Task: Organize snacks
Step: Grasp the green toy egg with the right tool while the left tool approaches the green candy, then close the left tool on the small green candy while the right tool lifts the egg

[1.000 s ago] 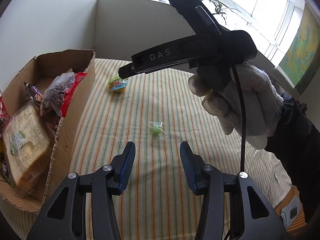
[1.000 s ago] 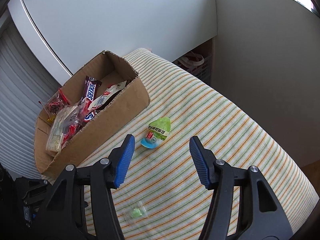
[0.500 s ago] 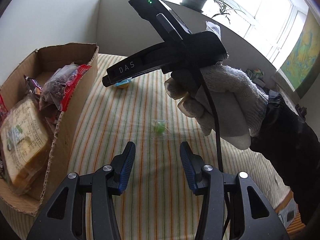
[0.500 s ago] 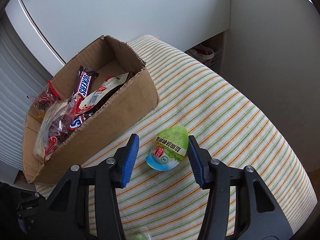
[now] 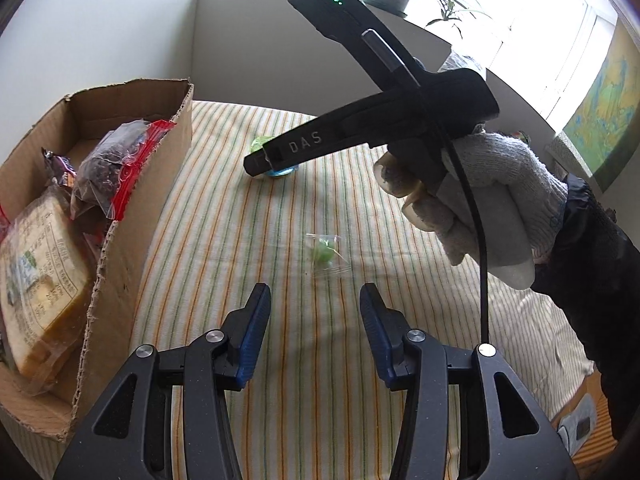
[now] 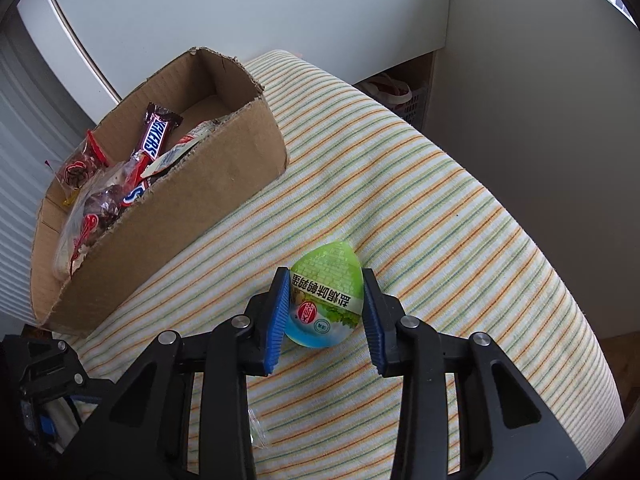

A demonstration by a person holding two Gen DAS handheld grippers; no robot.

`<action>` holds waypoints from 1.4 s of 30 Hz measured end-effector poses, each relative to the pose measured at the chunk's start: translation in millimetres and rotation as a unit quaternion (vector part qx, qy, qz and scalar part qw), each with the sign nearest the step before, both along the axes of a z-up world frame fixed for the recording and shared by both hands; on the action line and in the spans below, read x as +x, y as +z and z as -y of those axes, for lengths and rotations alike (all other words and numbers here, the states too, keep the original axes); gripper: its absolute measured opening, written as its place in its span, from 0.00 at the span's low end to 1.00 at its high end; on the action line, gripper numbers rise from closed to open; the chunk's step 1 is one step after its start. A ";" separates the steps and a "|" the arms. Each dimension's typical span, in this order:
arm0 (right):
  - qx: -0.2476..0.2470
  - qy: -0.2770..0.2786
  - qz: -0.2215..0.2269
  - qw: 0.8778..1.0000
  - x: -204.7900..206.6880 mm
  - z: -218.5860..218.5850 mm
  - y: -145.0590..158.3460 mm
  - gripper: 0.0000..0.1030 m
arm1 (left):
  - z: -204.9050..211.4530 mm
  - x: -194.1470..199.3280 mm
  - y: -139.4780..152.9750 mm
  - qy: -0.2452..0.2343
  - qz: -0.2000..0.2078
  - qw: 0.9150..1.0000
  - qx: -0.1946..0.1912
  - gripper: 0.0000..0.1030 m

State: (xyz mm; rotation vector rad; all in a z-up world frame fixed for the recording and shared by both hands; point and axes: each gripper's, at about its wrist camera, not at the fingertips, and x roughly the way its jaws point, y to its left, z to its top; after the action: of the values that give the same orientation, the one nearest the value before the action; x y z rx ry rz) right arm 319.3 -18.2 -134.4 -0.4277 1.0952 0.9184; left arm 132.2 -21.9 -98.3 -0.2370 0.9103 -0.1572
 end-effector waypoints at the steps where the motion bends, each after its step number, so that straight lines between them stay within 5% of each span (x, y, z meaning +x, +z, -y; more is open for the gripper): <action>1: -0.007 -0.002 0.003 1.000 -2.2 3.7 -0.2 0.34 | 0.1 0.1 -0.8 0.000 -0.001 1.000 0.001 0.44; 15: -0.011 -0.031 -0.003 0.999 -43.5 106.1 2.9 0.35 | 11.3 31.1 -17.2 -0.006 -0.019 1.000 0.018 0.44; 21: -0.003 -0.034 0.009 0.999 -49.8 118.0 5.3 0.53 | 19.9 42.5 -21.1 -0.009 -0.019 0.999 0.037 0.43; 29: -0.009 -0.036 0.030 0.999 -54.0 119.7 4.9 0.53 | 20.7 43.6 -24.4 -0.003 -0.010 0.998 0.062 0.28; 36: -0.030 -0.038 0.051 0.997 -57.7 116.5 4.4 0.40 | 21.8 40.8 -23.4 -0.011 -0.008 0.997 0.069 0.22; 42: -0.031 -0.049 0.049 0.997 -59.5 119.1 4.9 0.39 | 21.7 32.3 -22.0 -0.015 -0.009 0.998 0.066 0.22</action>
State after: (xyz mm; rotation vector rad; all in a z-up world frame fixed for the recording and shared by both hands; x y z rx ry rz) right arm 259.8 -137.3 -129.6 -0.4606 1.0469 0.7707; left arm 164.5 -43.6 -120.3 -0.1020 0.9380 -0.1232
